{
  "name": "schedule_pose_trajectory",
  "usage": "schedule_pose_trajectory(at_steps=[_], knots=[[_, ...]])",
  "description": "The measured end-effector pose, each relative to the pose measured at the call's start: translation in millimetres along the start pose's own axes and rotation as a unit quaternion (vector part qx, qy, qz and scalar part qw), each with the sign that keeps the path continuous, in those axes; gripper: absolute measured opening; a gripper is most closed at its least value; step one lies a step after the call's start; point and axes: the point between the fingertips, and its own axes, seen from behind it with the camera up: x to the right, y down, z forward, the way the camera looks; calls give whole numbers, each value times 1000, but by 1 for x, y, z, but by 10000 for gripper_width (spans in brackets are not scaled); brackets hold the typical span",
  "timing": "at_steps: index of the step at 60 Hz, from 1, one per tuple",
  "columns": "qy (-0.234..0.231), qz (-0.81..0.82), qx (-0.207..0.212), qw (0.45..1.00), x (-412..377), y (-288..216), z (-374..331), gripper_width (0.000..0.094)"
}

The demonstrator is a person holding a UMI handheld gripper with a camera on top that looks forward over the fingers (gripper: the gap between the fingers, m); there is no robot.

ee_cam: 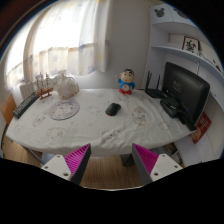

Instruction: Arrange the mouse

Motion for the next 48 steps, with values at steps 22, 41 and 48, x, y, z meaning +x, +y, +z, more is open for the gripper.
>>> schedule_pose_trajectory(at_steps=[22, 41, 48], knots=[[-2, -7, 19, 1000, 13, -1, 59, 853], [-18, -21, 32, 999, 3, -16, 139, 850], [-28, -10, 32, 999, -2, -28, 176, 849]])
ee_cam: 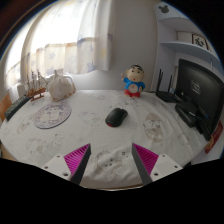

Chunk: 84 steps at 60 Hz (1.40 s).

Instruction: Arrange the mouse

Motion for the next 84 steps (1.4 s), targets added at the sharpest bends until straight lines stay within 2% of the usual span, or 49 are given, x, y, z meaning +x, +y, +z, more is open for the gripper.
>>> schedule_pose_trajectory(at_steps=[35, 67, 70, 73, 77, 79, 84], knots=[[-35, 4, -17, 999, -1, -54, 170, 851], [-76, -15, -26, 997, -18, -94, 234, 856], [-77, -15, -25, 997, -19, -96, 236, 832], [-74, -13, -27, 997, -17, -96, 237, 770], [-66, -12, -29, 997, -13, -96, 238, 625], [-61, -13, -30, 998, -11, -97, 239, 510], [-56, -15, -36, 998, -10, -97, 239, 487]])
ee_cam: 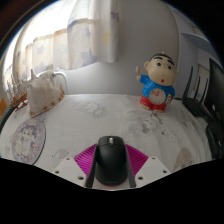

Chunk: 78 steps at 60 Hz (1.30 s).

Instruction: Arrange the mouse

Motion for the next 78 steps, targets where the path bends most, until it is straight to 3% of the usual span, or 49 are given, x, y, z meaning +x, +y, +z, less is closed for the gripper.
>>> schedule_pose_trajectory(at_steps=[14, 30, 39, 47, 52, 56, 58, 60, 61, 63, 78], knots=[[43, 20, 13, 999, -3, -47, -36, 422], [-25, 60, 39, 997, -161, -108, -100, 421], [-36, 51, 34, 997, -260, -79, -80, 420], [-10, 33, 0, 999, -295, -28, -38, 424], [6, 35, -36, 999, -299, 1, -23, 490], [6, 29, -38, 999, -301, 0, -23, 543], [5, 28, -49, 998, -302, 1, -26, 657], [-3, 28, -59, 998, -306, 0, -31, 838], [-5, 29, -61, 998, -307, -2, -36, 859], [-6, 30, -60, 998, -306, -9, -47, 828], [14, 39, -58, 997, -300, -48, -201, 850]])
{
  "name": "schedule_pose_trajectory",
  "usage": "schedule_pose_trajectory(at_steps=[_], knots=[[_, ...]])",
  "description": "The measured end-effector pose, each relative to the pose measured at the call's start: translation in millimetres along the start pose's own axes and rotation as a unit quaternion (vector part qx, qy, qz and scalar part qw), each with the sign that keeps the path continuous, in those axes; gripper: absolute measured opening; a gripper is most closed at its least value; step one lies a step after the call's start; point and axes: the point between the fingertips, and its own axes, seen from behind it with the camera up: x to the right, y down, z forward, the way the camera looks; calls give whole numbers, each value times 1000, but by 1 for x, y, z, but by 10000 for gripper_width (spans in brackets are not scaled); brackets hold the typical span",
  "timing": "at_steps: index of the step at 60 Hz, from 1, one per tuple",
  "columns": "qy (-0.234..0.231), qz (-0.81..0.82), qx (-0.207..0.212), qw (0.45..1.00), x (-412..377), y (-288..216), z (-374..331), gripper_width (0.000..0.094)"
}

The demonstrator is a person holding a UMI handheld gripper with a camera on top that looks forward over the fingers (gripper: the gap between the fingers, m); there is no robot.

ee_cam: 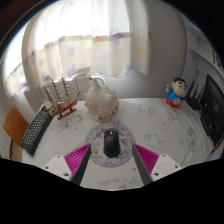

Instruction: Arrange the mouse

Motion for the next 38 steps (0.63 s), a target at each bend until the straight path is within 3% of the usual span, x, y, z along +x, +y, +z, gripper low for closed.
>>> schedule_pose_trajectory(at_steps=[13, 27, 38], knots=[[19, -10, -4, 1000, 7, 28, -81, 848], [38, -40, 8, 998, 20, 29, -92, 849], [20, -31, -1, 999, 10, 36, -92, 847]])
